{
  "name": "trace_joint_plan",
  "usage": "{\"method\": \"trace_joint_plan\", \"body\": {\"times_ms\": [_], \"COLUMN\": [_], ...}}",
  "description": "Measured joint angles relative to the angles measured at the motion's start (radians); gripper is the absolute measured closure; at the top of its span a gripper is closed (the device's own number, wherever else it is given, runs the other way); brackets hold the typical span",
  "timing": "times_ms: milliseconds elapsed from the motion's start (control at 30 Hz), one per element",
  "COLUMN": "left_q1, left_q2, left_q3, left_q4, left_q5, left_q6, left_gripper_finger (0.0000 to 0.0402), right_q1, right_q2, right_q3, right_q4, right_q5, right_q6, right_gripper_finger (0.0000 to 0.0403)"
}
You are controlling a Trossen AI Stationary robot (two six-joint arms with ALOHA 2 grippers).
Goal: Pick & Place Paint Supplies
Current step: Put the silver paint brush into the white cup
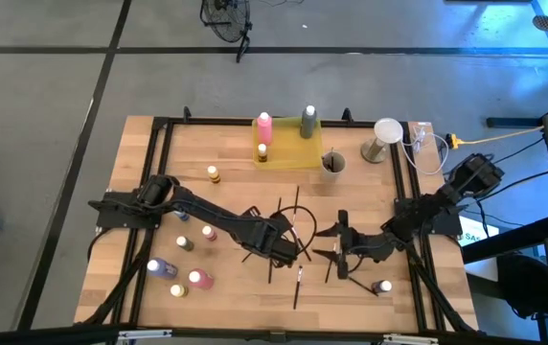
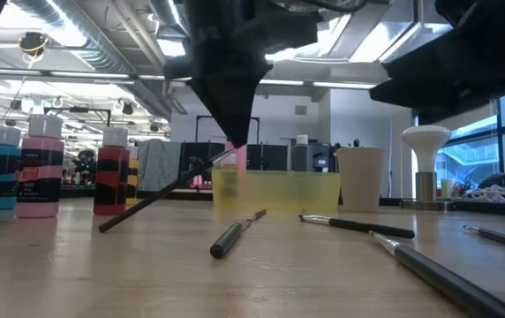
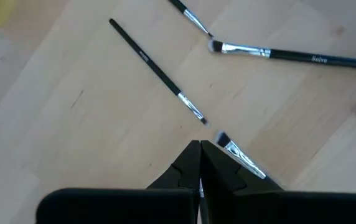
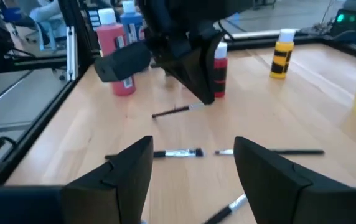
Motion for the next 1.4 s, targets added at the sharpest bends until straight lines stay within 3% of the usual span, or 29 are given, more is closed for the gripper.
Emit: {"method": "trace_joint_plan", "body": {"times_ms": [400,733,1167,1400], "left_q1": [0.000,-0.008,-0.014,-0.014], "left_q2": [0.001,0.001,-0.006,-0.006], "left_q3": [0.008,0.041,0.041,0.041], "left_q4": [0.001,0.064,0.098,0.106], "left_q5": [-0.068,-0.139,-0.189,-0.203], "left_q6": [0.006,0.073,0.095,0.108], "left_gripper_finger": [0.0400,0.0400,0.0400,0.0400], "right_q1": [-0.079,-0.117,-0.167,-0.213], "right_q2": [0.187,0.341,0.359,0.359], "right_q3": [0.001,0.112,0.151,0.151], "right_q4": [0.249,0.283,0.229,0.230], "right_q5": [-0.020,-0.038,-0.003,-0.107], "right_q6": [-0.022,-0.028,0.023,0.052], "right_gripper_finger": [0.0177,0.0177,0.0177,0.0177]}}
